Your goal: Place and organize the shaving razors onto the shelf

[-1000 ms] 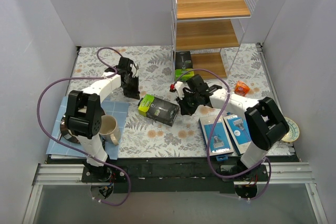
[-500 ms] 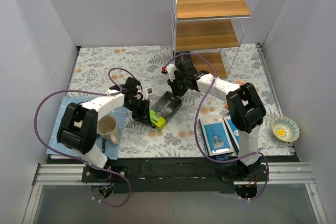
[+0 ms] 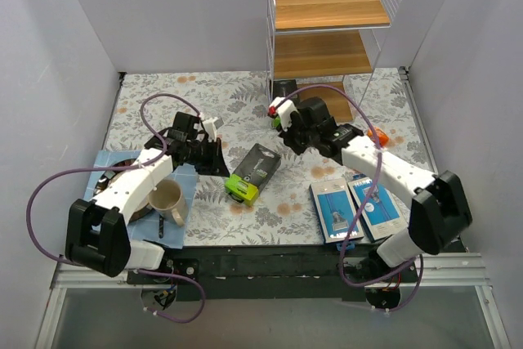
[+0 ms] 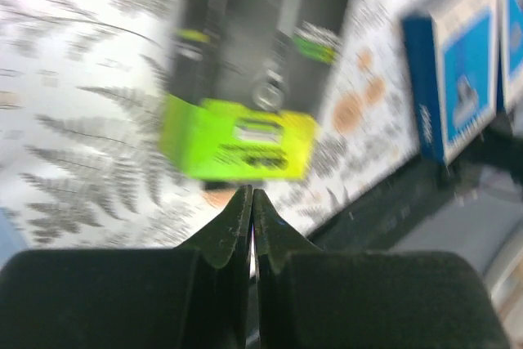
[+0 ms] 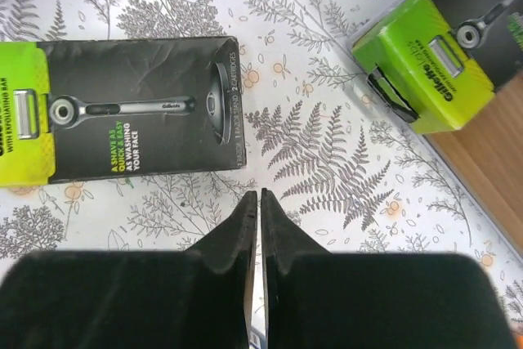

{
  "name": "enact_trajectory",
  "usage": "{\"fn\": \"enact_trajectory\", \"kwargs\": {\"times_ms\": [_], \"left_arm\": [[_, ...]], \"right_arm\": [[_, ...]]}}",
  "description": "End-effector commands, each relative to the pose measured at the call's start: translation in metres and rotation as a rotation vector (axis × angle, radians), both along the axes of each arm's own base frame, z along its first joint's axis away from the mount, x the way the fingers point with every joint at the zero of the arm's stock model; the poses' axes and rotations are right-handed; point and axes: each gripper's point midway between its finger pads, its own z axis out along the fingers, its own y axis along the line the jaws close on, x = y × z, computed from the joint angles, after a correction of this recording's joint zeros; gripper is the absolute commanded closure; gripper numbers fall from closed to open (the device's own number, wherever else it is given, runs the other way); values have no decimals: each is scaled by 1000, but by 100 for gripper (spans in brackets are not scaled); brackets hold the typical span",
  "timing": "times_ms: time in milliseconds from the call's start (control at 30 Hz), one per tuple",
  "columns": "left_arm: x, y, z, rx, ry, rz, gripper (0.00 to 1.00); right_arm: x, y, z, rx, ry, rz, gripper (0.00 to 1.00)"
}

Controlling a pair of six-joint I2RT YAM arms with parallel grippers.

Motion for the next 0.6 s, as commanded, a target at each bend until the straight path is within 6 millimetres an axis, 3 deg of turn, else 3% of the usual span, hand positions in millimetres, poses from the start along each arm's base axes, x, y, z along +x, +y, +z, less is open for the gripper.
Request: {"fn": "enact_trajectory", "kwargs": {"times_ms": [0,167,267,300,333,400,433,567], "left_arm": [[47,34,-27,113,-3,234,100],[74,32,-57,141,-6,240,100],[65,12,-63,36,49,184,100],[61,5,-61,-2,72,163,100],[57,0,-62,-17,79,145,100],[49,-8,-59,-50,84,109,100],[43,-15,-57,-73,92,82,100],[19,-28,-51,-165,128,18,100]], "right_arm": [[-34,-19,-27,-11,102,-18,93],[-52,-14,-57,26,203,0,98],[-50,-3,-74,28,234,44,98],[-43,5,-69,42,233,54,98],[-42,10,-80,32,263,60,98],[-30,26,-70,67,264,73,99],[-26,31,-77,64,286,69,99],[-5,54,-70,113,303,46,99]]}}
